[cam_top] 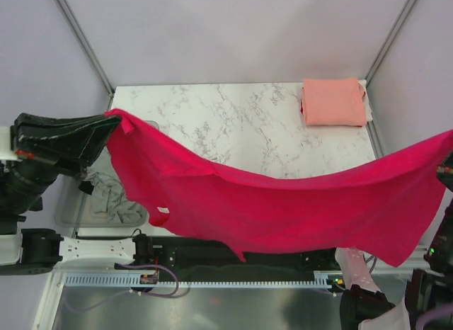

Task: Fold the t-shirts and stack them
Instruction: Flatten the tshirt out

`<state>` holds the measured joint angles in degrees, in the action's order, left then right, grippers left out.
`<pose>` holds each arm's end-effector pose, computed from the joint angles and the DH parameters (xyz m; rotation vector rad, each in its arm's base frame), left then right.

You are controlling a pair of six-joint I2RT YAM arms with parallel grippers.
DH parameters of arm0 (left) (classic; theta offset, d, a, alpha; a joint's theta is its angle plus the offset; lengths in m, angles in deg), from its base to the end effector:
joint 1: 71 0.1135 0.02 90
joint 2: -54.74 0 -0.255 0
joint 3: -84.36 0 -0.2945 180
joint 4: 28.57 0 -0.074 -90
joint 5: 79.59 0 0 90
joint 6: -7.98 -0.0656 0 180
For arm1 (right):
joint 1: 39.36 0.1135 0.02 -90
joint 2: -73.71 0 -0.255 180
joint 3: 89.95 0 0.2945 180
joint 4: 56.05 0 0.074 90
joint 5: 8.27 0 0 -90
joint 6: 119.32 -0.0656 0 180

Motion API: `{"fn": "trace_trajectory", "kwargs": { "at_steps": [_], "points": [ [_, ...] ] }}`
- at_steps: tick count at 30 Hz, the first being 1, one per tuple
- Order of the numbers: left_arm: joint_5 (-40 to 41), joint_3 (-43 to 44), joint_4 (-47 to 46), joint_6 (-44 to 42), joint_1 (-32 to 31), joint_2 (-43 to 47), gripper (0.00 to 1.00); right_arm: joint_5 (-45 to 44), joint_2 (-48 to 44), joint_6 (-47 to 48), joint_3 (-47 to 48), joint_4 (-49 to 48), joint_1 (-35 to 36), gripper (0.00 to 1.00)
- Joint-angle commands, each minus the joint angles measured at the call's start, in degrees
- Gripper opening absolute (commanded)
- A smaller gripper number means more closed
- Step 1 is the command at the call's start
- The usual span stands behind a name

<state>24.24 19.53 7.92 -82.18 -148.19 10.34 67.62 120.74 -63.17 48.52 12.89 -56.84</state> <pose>0.0261 -0.0439 0.6475 0.4568 0.9470 -1.1100 -0.0373 -0.0050 0.6472 0.7028 0.9618 0.1061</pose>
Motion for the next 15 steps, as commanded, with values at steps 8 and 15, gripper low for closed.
{"fn": "trace_trajectory", "kwargs": {
  "at_steps": [8,15],
  "points": [
    [37.42,-6.38,-26.81,-33.92,1.24,-12.37,0.02,0.13,7.74,0.01,-25.61,-7.77,0.16,0.0],
    [15.56,-6.9,-11.46,-10.86,29.96,-24.23,0.02,-1.45,11.77,-0.16,-43.81,-20.34,0.16,0.0]
  ]
}}
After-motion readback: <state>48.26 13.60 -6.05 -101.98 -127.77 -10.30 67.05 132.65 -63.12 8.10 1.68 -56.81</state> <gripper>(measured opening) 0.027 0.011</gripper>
